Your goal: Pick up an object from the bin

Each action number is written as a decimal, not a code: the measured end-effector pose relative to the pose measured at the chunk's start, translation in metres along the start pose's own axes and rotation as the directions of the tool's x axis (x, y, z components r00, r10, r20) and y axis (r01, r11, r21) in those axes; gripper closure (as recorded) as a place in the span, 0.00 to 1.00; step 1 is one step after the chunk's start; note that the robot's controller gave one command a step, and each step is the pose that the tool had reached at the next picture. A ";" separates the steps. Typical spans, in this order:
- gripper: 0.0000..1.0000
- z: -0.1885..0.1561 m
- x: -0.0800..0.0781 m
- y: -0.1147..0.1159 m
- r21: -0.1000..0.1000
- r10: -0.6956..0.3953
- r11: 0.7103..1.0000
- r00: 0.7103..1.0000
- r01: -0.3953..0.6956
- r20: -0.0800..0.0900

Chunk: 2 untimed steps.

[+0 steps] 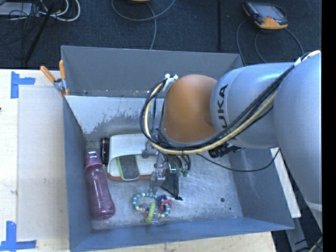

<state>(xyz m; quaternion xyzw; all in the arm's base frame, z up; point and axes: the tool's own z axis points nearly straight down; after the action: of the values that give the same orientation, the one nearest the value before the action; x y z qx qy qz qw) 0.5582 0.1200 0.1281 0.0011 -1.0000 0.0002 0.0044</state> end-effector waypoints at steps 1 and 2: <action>0.00 -0.004 -0.002 -0.001 -0.001 0.004 1.000 1.000 -0.004 0.007; 0.00 0.036 -0.038 0.005 0.004 -0.040 0.999 0.999 0.040 0.026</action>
Offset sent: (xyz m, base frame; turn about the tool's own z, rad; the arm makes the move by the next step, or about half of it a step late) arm 0.0318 0.0099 -0.0581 -0.0482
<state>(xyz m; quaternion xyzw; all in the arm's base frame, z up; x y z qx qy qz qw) 0.5961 0.1253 0.0914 0.0210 -0.9997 0.0019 -0.0089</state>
